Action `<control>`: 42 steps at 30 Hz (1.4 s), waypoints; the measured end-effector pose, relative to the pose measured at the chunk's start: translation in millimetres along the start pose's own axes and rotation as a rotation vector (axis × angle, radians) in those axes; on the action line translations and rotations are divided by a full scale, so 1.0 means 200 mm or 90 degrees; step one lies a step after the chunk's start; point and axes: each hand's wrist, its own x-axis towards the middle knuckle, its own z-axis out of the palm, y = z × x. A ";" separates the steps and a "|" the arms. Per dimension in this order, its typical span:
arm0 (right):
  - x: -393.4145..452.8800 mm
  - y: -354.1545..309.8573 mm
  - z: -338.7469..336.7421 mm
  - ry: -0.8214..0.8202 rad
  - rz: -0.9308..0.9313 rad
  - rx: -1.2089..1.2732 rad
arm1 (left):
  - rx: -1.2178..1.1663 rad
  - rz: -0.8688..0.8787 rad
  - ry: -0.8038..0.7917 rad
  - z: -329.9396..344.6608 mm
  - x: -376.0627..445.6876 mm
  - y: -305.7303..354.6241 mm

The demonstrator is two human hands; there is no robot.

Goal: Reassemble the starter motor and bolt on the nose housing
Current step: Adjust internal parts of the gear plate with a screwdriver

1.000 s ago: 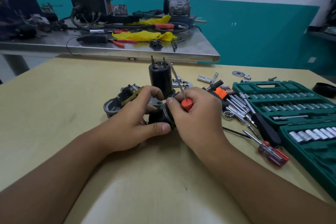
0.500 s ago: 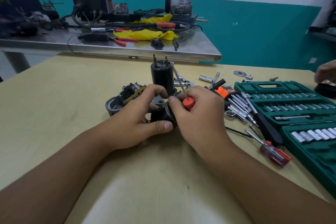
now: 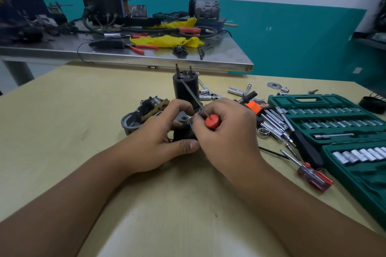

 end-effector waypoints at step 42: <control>-0.03 0.03 0.03 -0.103 0.294 0.335 | -0.036 -0.076 0.001 -0.01 -0.01 0.04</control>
